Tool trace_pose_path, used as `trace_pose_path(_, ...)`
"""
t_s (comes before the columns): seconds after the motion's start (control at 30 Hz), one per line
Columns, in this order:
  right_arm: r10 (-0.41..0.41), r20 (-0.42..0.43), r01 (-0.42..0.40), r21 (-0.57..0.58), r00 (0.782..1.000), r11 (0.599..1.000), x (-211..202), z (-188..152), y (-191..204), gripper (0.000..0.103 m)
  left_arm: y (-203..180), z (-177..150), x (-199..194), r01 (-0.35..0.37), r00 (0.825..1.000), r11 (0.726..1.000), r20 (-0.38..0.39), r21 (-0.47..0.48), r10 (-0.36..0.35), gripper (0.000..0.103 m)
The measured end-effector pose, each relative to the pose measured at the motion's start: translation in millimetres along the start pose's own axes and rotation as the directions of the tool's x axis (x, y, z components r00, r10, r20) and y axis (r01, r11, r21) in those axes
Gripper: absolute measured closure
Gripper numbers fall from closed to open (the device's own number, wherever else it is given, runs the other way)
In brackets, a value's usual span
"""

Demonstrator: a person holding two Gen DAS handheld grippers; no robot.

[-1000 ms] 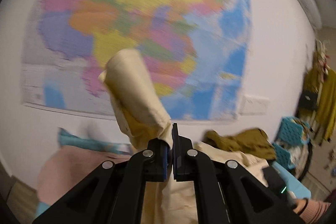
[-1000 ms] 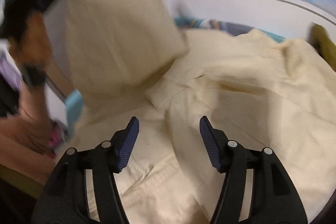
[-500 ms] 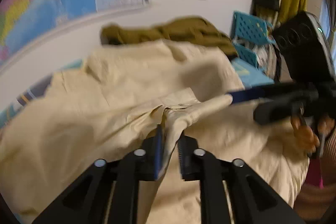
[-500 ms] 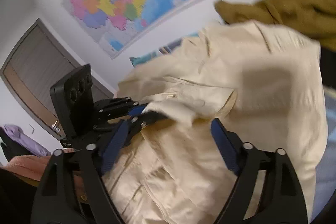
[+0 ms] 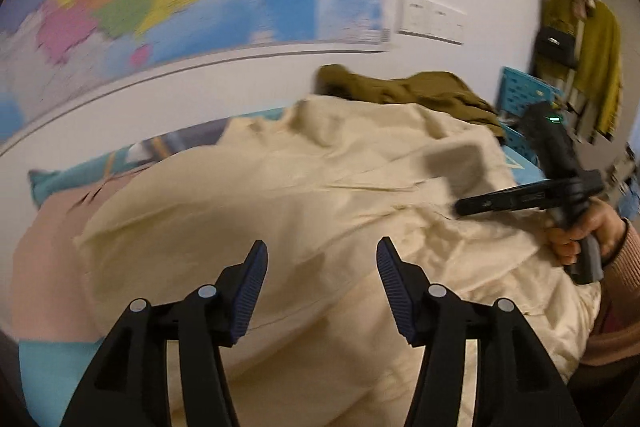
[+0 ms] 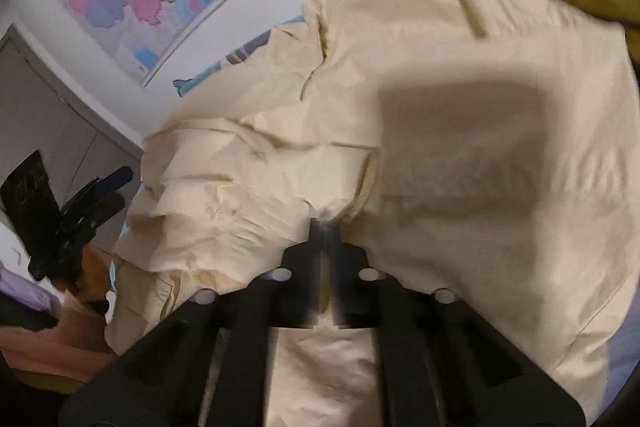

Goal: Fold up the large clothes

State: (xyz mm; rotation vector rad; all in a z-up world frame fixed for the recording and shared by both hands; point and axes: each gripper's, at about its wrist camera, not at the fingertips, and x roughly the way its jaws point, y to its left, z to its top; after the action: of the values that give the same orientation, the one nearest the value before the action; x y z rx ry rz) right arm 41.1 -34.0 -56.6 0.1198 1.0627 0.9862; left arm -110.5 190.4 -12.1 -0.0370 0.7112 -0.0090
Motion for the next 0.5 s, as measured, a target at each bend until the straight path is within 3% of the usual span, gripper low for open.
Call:
trace_pose_path(0.13, -0.03, 0.163, 0.031, -0.003, 0.986, 1.0, -40.7, 20.0, -1.2, 0.1, 15.9, 0.8, -6.4, -0.019, 1.0, 0.999, 0.016, -0.03, 0.02, 0.049)
trace_pose_path(0.2, -0.073, 0.204, 0.072, 0.01, 0.976, 0.997, -52.1, 28.8, -7.7, 0.1, 16.5, 1.5, -0.5, -0.015, 1.0, 1.0, -0.005, -0.02, 0.015, 0.049)
trace_pose_path(0.3, -0.128, 0.131, 0.125, 0.027, 0.983, 0.992, -35.1, 30.0, -22.5, 0.099, 16.2, -5.1, 24.9, -0.043, 0.995, 0.999, -0.087, -0.012, 0.042, 0.049)
trace_pose_path(0.4, -0.216, 0.059, 0.213, 0.045, 0.975, 0.976, -17.8, 19.9, -40.8, 0.099, 23.2, -14.5, 55.7, -0.067, 0.976, 0.997, -0.211, -0.039, 0.058, 0.049)
trace_pose_path(0.5, -0.203, 0.061, 0.197, 0.097, 0.977, 0.976, -23.7, 12.7, -54.2, 0.096, 30.6, -19.2, 63.5, -0.065, 0.971, 0.995, -0.233, -0.07, 0.047, 0.049)
